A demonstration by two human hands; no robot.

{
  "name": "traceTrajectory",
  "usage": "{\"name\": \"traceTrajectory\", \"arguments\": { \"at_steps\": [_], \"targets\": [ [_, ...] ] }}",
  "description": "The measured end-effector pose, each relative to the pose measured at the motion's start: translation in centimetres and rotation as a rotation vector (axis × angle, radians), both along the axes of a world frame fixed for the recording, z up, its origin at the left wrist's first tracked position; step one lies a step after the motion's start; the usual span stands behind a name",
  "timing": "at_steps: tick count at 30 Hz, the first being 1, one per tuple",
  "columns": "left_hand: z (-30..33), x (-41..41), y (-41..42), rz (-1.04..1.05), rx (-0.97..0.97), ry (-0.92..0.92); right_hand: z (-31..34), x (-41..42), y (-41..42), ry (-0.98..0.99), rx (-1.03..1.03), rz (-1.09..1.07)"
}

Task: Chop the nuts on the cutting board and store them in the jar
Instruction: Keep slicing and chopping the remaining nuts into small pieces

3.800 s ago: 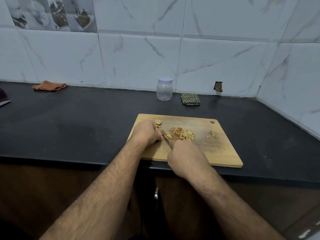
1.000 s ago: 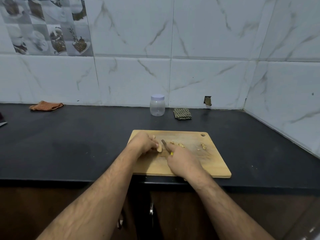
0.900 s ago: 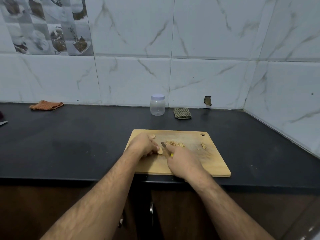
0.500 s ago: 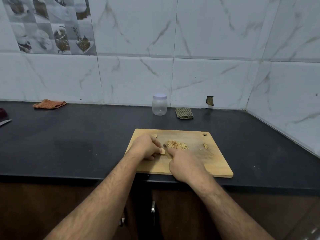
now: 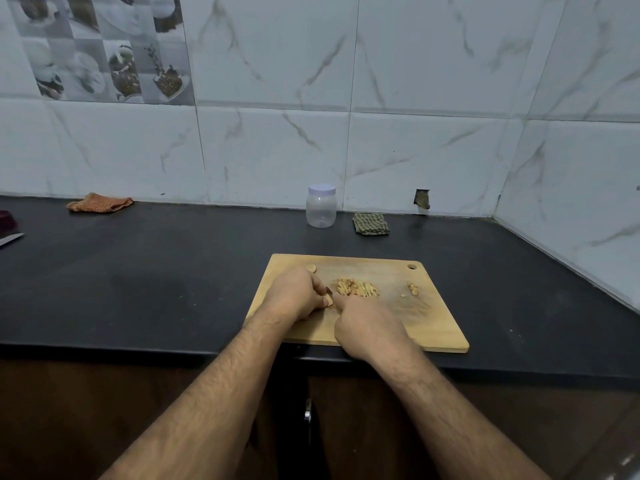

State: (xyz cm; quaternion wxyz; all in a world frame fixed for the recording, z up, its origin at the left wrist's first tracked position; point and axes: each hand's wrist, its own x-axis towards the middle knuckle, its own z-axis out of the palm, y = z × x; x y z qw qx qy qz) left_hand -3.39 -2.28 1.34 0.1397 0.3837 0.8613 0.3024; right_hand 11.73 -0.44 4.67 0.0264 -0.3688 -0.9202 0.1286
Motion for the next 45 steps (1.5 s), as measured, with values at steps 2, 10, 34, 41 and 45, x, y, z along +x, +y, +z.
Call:
{"name": "traceTrajectory", "arguments": {
  "at_steps": [2, 10, 34, 41, 45],
  "targets": [
    [-0.2, -0.1, -0.2, 0.005, -0.005, 0.034, 0.2, -0.1, -0.1, -0.011, 0.007, -0.003],
    [-0.9, 0.0, -0.6, 0.040, 0.019, 0.104, 0.2, 0.9, -1.0, -0.066, 0.030, 0.005],
    [-1.5, 0.8, -1.3, 0.070, 0.021, 0.187, -1.1, 0.9, -0.2, 0.088, 0.013, 0.011],
    [-1.3, 0.9, -1.1, 0.072, 0.006, 0.175, -0.8, 0.9, -0.1, 0.068, 0.004, -0.010],
    [-1.3, 0.8, -1.1, 0.072, -0.003, 0.184, -1.1, 1.5, -0.5, 0.070, -0.009, -0.001]
  ]
}}
